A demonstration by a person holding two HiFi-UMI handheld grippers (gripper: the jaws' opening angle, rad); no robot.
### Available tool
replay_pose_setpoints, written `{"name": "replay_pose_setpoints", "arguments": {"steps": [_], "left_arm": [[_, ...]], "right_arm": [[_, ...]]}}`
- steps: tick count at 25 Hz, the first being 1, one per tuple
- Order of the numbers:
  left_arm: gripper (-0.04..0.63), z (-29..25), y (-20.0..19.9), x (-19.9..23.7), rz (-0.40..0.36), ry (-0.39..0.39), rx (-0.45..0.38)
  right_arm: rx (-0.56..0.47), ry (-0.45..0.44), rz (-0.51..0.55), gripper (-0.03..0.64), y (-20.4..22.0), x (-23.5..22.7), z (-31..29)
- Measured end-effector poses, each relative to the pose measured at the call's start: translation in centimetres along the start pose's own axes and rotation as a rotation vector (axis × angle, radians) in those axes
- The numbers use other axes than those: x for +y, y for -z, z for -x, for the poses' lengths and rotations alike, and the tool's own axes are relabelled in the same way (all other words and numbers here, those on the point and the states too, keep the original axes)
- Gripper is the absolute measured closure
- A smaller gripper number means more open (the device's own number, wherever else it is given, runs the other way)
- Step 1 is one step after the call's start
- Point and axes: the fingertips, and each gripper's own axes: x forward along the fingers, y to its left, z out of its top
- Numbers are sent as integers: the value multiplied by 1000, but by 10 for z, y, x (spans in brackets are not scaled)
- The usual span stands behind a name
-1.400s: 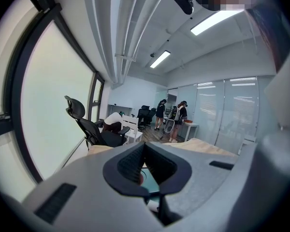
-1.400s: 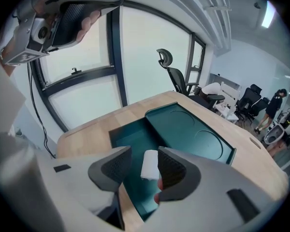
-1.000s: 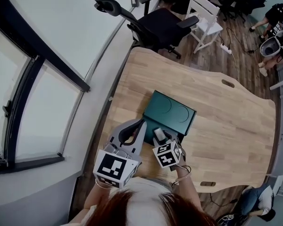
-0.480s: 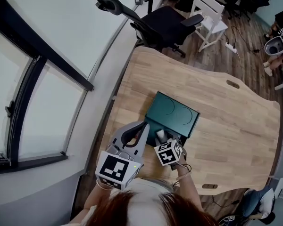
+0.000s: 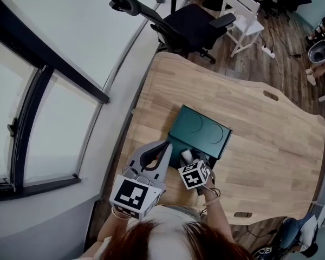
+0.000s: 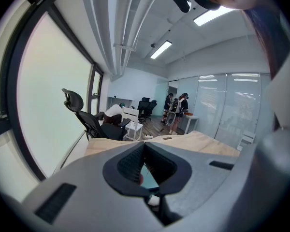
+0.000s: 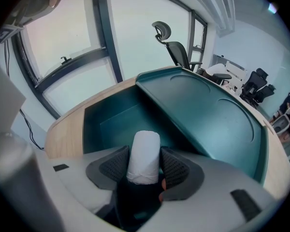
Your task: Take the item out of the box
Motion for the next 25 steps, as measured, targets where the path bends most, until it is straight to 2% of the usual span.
{"name": "replay_pose_setpoints", "arguments": {"steps": [13, 25], "left_arm": [[588, 2, 3, 4, 20, 9, 0], [588, 23, 4, -6, 15, 43, -22]], "right_arm": [[-4, 26, -19, 416, 0, 0, -1], [-96, 89, -21, 420, -8, 3, 25]]}}
